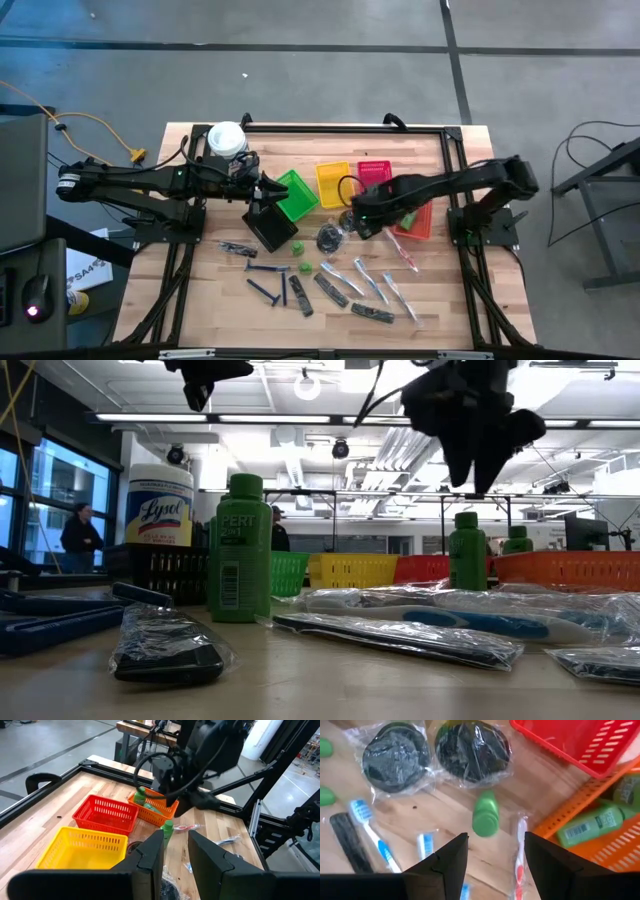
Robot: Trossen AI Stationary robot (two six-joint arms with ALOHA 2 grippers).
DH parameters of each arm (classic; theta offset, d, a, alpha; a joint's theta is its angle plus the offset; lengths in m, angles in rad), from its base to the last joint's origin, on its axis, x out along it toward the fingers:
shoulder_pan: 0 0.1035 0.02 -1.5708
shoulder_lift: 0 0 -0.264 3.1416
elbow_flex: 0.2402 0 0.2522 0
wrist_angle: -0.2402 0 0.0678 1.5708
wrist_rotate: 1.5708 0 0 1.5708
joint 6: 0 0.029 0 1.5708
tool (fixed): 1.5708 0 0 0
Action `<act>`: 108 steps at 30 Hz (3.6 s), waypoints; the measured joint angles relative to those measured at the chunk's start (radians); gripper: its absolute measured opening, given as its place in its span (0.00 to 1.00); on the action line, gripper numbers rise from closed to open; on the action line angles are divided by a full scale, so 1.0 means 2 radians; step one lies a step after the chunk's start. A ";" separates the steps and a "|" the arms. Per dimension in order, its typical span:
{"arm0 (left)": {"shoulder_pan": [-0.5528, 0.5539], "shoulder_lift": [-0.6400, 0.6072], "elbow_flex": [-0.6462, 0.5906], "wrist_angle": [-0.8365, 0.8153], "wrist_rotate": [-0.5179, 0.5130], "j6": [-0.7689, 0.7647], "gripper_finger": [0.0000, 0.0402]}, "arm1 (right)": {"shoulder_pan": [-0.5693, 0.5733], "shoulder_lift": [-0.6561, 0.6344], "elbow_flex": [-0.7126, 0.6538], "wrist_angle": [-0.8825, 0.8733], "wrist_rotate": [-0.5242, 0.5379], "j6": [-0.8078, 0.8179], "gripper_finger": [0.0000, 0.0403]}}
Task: Pick & Place Travel size toiletries
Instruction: Put the green shampoo into the orange bin
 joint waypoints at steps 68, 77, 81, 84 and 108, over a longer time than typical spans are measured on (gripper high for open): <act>0.000 0.000 0.000 -0.002 0.000 0.000 0.21 | -0.013 0.084 -0.031 0.058 -0.050 0.020 0.30; 0.000 0.000 0.000 -0.002 0.000 0.000 0.21 | -0.013 0.031 -0.031 0.002 -0.049 0.025 0.21; 0.000 0.000 0.000 -0.004 0.000 0.000 0.21 | -0.013 -0.022 -0.030 -0.040 -0.039 0.055 0.21; 0.000 0.000 0.000 -0.004 0.000 0.000 0.21 | -0.013 -0.062 -0.030 -0.081 -0.032 0.082 0.22; 0.000 0.000 0.000 -0.004 0.000 0.004 0.21 | -0.013 -0.132 -0.165 -0.142 -0.006 0.193 0.22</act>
